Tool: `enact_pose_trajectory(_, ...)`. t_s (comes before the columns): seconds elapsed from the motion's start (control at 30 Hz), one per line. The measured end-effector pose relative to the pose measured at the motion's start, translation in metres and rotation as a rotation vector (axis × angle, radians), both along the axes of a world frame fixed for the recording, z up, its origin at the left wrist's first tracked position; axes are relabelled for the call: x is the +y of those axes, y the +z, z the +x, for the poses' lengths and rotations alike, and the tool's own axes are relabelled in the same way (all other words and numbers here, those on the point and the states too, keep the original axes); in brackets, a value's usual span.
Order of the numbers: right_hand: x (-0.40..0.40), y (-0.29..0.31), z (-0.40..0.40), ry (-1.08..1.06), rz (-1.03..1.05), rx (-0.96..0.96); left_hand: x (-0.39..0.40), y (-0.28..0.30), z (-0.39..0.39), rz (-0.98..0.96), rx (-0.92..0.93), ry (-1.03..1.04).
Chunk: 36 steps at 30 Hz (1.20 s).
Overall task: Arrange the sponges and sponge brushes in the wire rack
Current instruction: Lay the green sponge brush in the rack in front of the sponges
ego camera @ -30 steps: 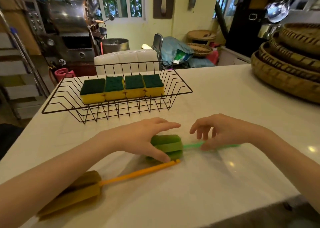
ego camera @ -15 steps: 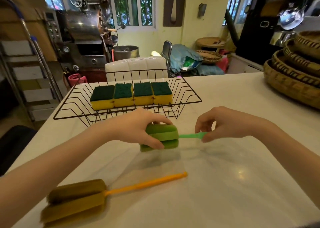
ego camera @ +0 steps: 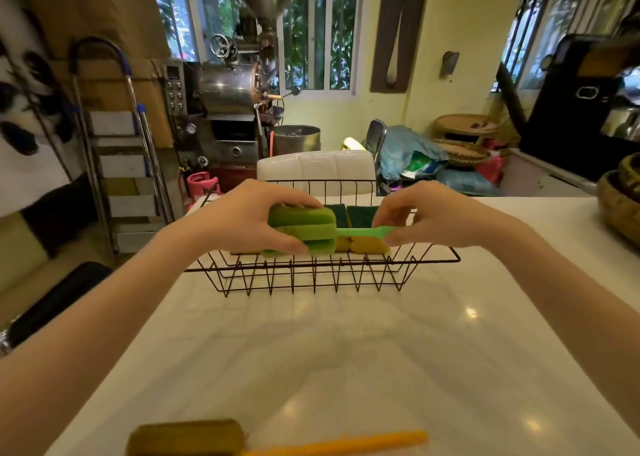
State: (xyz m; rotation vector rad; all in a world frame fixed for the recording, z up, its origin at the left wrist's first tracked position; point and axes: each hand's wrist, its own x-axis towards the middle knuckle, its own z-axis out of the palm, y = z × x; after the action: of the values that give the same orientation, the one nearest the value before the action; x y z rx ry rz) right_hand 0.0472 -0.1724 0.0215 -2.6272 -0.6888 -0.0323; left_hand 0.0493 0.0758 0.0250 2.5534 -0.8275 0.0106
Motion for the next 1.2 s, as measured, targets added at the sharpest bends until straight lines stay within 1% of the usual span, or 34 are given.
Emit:
enact_pose_trajectory(0.17,0.02,-0.01,0.03,0.02,-0.033,-0.025,0.022,-0.01,0.02,-0.006,-0.007,0.098)
enact_pose_trajectory(0.33,0.037,-0.027,0.055,0.036,-0.022,0.027,0.038,-0.027,0.044,0.079,-0.029,0.194)
enact_pose_trajectory(0.4,0.045,-0.033,0.062,0.065,-0.052,0.04,0.043,-0.035,0.052,0.112,-0.05,0.217)
enact_pose_trajectory(0.57,0.061,-0.042,0.079,0.119,-0.22,0.093,0.046,-0.052,0.064,0.286,-0.024,0.225)
enact_pose_trajectory(0.67,0.069,-0.05,0.081,0.121,-0.281,0.154,0.045,-0.06,0.065,0.411,-0.026,0.215)
enact_pose_trajectory(0.77,0.076,-0.057,0.08,0.117,-0.322,0.205,0.044,-0.061,0.068,0.483,-0.056,0.23)
enact_pose_trajectory(0.93,0.077,-0.062,0.08,0.087,-0.368,0.262,0.042,-0.064,0.07,0.509,-0.091,0.242)
enact_pose_trajectory(1.1,0.075,-0.061,0.078,0.09,-0.38,0.292,0.041,-0.066,0.07,0.5,-0.054,0.25)
enact_pose_trajectory(1.2,0.074,-0.06,0.076,0.095,-0.348,0.286,0.041,-0.065,0.069,0.479,-0.044,0.245)
